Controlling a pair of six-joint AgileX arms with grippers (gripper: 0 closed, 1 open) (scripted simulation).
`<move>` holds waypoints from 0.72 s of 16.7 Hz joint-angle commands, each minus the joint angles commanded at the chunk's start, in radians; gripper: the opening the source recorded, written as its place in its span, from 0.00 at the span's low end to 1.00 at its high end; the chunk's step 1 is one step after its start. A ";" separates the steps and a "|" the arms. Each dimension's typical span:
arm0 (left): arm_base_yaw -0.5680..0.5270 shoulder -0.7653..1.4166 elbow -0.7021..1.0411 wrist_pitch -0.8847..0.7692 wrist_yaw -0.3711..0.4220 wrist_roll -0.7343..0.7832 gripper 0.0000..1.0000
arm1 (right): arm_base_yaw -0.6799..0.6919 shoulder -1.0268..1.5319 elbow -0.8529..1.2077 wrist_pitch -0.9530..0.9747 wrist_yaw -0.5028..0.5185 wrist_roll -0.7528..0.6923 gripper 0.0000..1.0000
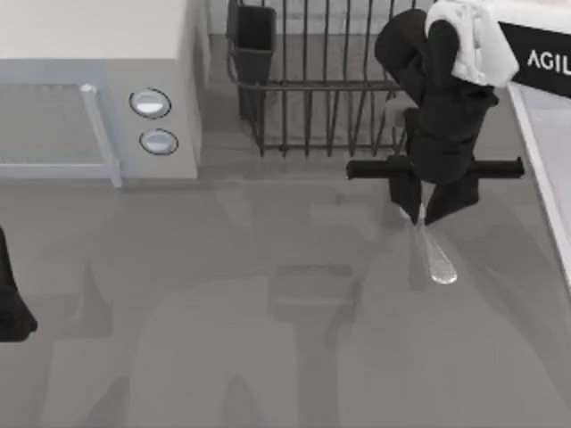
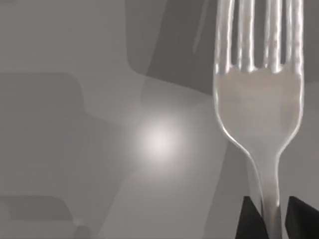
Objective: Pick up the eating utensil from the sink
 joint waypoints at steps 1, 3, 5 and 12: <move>0.000 0.000 0.000 0.000 0.000 0.000 1.00 | 0.000 0.000 0.000 0.000 0.000 0.000 0.30; 0.000 0.000 0.000 0.000 0.000 0.000 1.00 | 0.000 0.000 0.000 0.000 0.000 0.000 0.45; 0.000 0.000 0.000 0.000 0.000 0.000 1.00 | 0.000 0.000 0.000 0.000 0.000 0.000 0.60; 0.000 0.000 0.000 0.000 0.000 0.000 1.00 | 0.000 0.000 0.000 0.000 0.000 0.000 1.00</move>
